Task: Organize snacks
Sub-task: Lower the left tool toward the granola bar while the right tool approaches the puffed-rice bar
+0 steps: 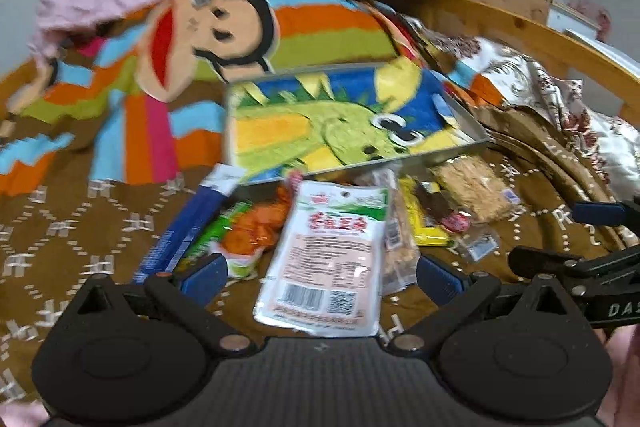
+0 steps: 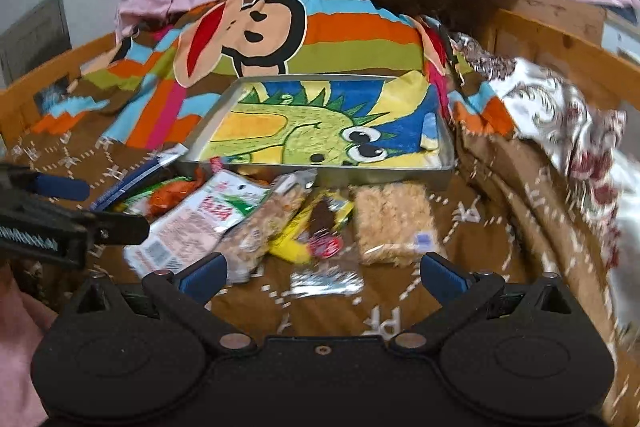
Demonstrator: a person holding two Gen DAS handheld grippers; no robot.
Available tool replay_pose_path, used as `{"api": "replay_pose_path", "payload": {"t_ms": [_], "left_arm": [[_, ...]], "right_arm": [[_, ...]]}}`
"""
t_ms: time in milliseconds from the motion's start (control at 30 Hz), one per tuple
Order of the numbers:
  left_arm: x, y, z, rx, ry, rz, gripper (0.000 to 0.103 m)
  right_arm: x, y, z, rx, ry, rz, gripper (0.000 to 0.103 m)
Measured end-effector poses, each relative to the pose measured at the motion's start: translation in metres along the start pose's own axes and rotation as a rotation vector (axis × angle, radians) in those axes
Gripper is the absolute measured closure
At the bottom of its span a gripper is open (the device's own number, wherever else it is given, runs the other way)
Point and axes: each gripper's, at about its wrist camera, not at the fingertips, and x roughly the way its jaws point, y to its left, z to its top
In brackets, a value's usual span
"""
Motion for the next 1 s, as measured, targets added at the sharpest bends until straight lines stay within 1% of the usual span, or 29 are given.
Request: {"api": "replay_pose_path", "payload": {"t_ms": [133, 267, 333, 433, 533, 633, 767, 833, 1000], "left_arm": [[0.022, 0.006, 0.011, -0.026, 0.035, -0.092, 0.000], [0.043, 0.005, 0.016, -0.059, 0.060, -0.152, 0.000], [0.052, 0.003, 0.017, -0.070, 0.091, -0.209, 0.000], [0.064, -0.005, 0.015, -0.056, 0.133, -0.303, 0.000], [0.072, -0.013, 0.014, -0.026, 0.154, -0.367, 0.000], [0.082, -0.020, 0.017, -0.012, 0.178, -0.401, 0.000], [0.098, -0.023, 0.020, -0.011, 0.215, -0.445, 0.000], [0.106, -0.021, 0.022, -0.031, 0.224, -0.423, 0.001], [0.118, -0.008, 0.025, -0.121, 0.238, -0.453, 0.001]], "right_arm": [[0.012, -0.012, 0.012, -0.057, -0.004, -0.044, 0.000], [0.028, -0.026, 0.026, -0.109, -0.001, -0.073, 0.000], [0.038, -0.034, 0.030, -0.135, 0.001, -0.082, 0.001], [0.060, -0.044, 0.035, -0.160, 0.034, -0.083, 0.001], [0.080, -0.050, 0.038, -0.174, 0.064, -0.093, 0.001], [0.096, -0.052, 0.037, -0.179, 0.100, -0.078, 0.001], [0.109, -0.053, 0.038, -0.158, 0.120, -0.038, 0.001], [0.113, -0.053, 0.039, -0.149, 0.131, -0.035, 0.001], [0.121, -0.057, 0.040, -0.122, 0.148, -0.043, 0.001]]}}
